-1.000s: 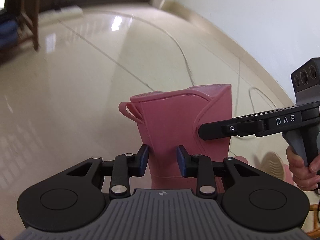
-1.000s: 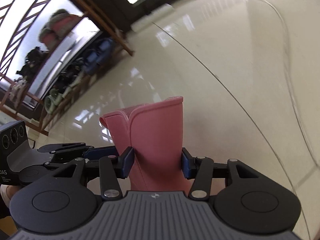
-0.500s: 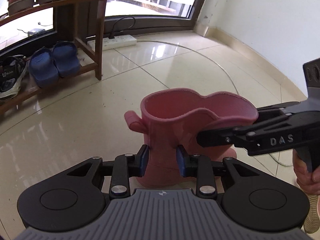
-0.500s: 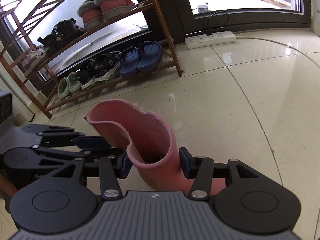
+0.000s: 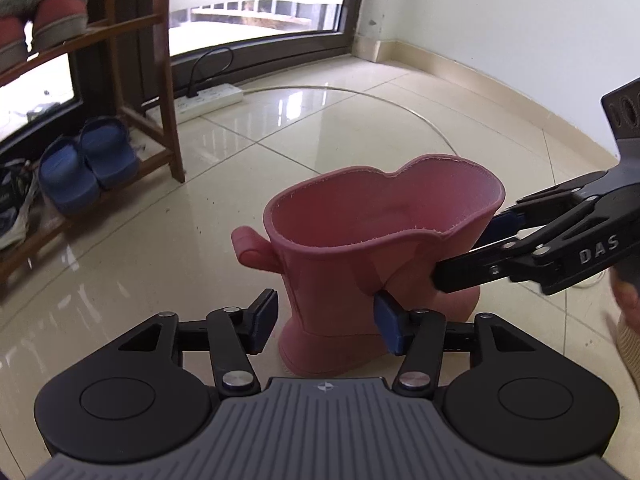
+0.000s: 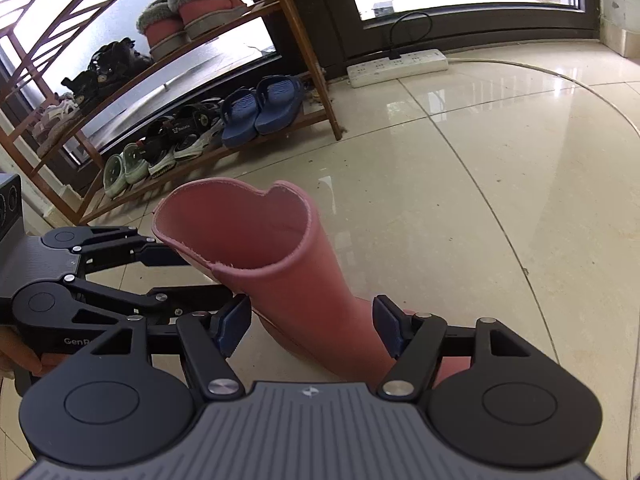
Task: Organize scattered shoes
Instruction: 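Lift the pink rain boots with both tools and stand them upright, then move the right tool down to the fallen pink rain boot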
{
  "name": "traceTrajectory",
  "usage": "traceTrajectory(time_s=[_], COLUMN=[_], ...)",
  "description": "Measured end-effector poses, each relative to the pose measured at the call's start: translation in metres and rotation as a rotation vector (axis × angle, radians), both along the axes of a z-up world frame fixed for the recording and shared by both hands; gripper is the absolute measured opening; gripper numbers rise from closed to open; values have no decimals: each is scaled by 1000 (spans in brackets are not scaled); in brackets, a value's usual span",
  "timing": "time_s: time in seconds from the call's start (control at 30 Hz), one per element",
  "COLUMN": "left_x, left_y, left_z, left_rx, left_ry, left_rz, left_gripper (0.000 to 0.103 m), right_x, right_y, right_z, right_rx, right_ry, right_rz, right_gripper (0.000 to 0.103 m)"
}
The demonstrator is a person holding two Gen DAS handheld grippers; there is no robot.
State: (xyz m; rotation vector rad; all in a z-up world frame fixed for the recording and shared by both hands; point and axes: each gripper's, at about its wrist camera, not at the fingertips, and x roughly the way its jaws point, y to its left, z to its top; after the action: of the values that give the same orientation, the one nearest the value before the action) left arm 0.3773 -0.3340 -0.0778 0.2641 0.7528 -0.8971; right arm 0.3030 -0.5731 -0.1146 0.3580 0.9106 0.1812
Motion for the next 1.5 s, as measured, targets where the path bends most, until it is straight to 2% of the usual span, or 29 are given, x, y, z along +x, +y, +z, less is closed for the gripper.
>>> traceTrajectory(time_s=[0.17,0.27,0.37,0.43,0.5,0.57,0.63,0.73,0.83,0.9,1.03,1.17,1.27,1.4,1.5], left_x=[14,22,31,32,32,30,33,36,33,33,37,42,42,38,25], left_y=[4,7,7,4,1,-1,1,5,5,9,26,43,50,47,44], left_z=[-3,-4,-8,-10,-14,-17,-20,-22,-22,-22,-18,-14,-10,-6,0], left_rx=[-16,-26,-71,-88,-102,-108,-123,-148,-138,-137,-107,-95,-106,-103,-90], left_ry=[-28,-6,63,75,64,34,8,13,-15,-10,-10,6,51,92,84], left_rz=[-97,-198,-262,-278,-289,-284,-200,-93,-18,71,334,496,544,524,478], left_gripper=[72,74,74,74,73,65,45,38,35,35,35,35,39,52,54], right_x=[-20,-36,-57,-71,-86,-97,-108,-115,-115,-114,-109,-105,-103,-109,-127], right_y=[-17,-32,-50,-61,-74,-83,-94,-100,-102,-100,-95,-92,-91,-95,-104], right_z=[4,4,1,-4,-11,-17,-23,-26,-29,-30,-31,-31,-31,-31,-32], right_rx=[2,-3,0,5,7,10,16,14,13,7,1,-3,-8,-34,-61], right_ry=[18,38,69,91,118,138,150,153,149,149,150,156,162,176,206], right_rz=[-45,-85,-145,-187,-236,-274,-314,-337,-340,-337,-331,-332,-333,-352,-394], right_gripper=[73,73,75,75,75,75,75,75,75,75,75,75,75,75,75])
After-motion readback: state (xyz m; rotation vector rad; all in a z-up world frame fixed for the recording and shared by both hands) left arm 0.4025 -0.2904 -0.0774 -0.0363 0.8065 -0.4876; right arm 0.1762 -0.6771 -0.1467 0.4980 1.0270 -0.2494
